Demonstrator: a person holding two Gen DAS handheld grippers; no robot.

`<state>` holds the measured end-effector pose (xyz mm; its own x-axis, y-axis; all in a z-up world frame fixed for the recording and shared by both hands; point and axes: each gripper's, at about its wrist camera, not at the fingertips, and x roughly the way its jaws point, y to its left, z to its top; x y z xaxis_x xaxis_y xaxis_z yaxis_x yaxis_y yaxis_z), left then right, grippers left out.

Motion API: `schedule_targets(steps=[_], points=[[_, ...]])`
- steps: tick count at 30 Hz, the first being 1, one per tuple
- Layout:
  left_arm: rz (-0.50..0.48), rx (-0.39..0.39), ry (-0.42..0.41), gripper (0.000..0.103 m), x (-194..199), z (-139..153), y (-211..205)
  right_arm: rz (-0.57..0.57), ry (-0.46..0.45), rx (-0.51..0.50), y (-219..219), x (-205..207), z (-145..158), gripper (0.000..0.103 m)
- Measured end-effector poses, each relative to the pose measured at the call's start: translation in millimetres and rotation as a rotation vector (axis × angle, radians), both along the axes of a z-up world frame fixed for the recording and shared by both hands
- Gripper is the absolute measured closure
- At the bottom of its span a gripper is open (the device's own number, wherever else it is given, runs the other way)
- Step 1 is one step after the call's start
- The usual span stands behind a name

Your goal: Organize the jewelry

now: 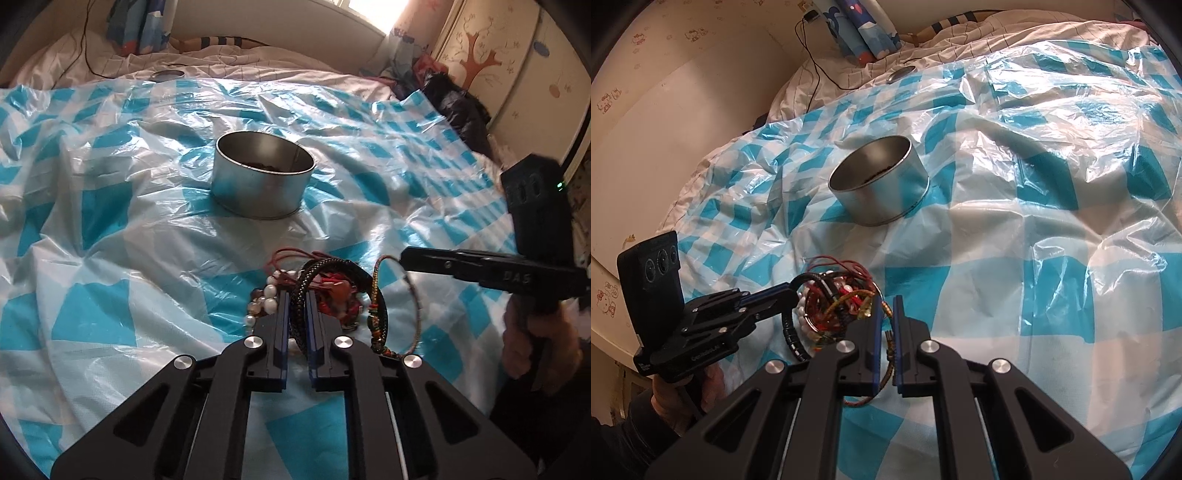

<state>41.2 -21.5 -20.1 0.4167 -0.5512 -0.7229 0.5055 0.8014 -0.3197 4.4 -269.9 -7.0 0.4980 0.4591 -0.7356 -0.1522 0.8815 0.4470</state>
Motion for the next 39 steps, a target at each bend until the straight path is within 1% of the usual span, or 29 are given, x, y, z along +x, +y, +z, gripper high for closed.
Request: schedule_targets(steps=[4,5,7,8,10,12,15,16,18,19,20,22,24,25,26,27,29,30,31,33,36,39], points=[[0.017,-0.094,0.035,0.096,3.1,3.9,13.1,-0.002,-0.014,0.05,-3.4,-1.0,2.6,0.097],[0.026,-0.089,0.047,0.096,4.9,3.6,15.9,-0.004,-0.018,0.068,-5.3,-1.1,3.8,0.097],[0.06,-0.036,0.033,0.096,5.4,1.5,19.0,-0.014,-0.022,0.096,-9.7,-1.0,5.5,0.097],[0.07,-0.048,0.043,0.096,6.7,1.0,23.0,-0.016,-0.025,0.107,-10.8,-1.2,6.2,0.097],[0.074,-0.105,0.05,0.096,8.7,5.4,29.5,-0.019,-0.038,0.129,-13.3,-1.0,9.8,0.097],[0.082,-0.109,0.031,0.096,10.2,9.2,31.5,-0.015,-0.033,0.126,-13.4,0.1,9.8,0.097],[0.098,-0.104,0.03,0.096,12.3,9.1,33.5,0.012,0.024,0.116,-6.2,4.4,-0.8,0.095],[0.1,-0.104,0.029,0.096,12.3,9.3,33.6,0.018,0.041,0.105,-3.1,5.8,-3.7,0.091],[0.102,-0.102,0.028,0.096,12.3,9.3,33.7,0.022,0.059,0.081,0.9,6.6,-7.4,0.042],[0.102,-0.1,0.028,0.096,12.8,9.1,34.1,0.022,0.054,0.04,4.9,5.9,-8.1,0.042],[0.102,-0.102,0.028,0.096,12.6,9.3,34.4,0.033,0.05,0.004,9.2,5.9,-8.9,0.042],[0.103,-0.103,0.025,0.096,12.5,9.7,34.6,0.062,0.059,-0.049,17.6,6.6,-13.7,0.051],[0.107,-0.106,0.025,0.096,13.0,10.1,36.0,0.073,0.089,-0.12,23.2,5.9,-22.0,0.076],[0.109,-0.108,0.025,0.096,13.1,10.2,37.3,0.078,0.094,-0.126,22.6,4.5,-23.6,0.087],[0.112,-0.108,0.024,0.096,12.9,10.3,37.7,0.077,0.099,-0.125,21.4,2.6,-24.5,0.094],[0.113,-0.109,0.022,0.096,13.3,10.8,37.8,0.074,0.096,-0.122,19.9,1.4,-24.0,0.094],[0.111,-0.108,0.018,0.096,13.5,12.0,36.8,0.062,0.068,-0.084,14.9,-1.1,-17.4,0.094],[0.109,-0.109,0.014,0.096,13.5,13.1,36.1,0.049,0.044,-0.03,9.1,-1.8,-11.5,0.094],[0.107,-0.111,0.013,0.096,14.0,13.7,35.7,0.042,0.027,0.001,5.3,-1.7,-7.8,0.094],[0.105,-0.115,0.007,0.096,15.9,16.6,34.3,0.032,-0.042,0.096,-4.3,-4.1,6.3,0.094],[0.108,-0.127,-0.002,0.096,22.2,22.4,32.8,0.028,-0.149,0.188,-10.8,-5.6,27.9,0.094],[0.117,-0.131,-0.01,0.096,31.3,26.8,31.4,0.018,-0.194,0.21,-11.5,0.4,38.8,0.094]])
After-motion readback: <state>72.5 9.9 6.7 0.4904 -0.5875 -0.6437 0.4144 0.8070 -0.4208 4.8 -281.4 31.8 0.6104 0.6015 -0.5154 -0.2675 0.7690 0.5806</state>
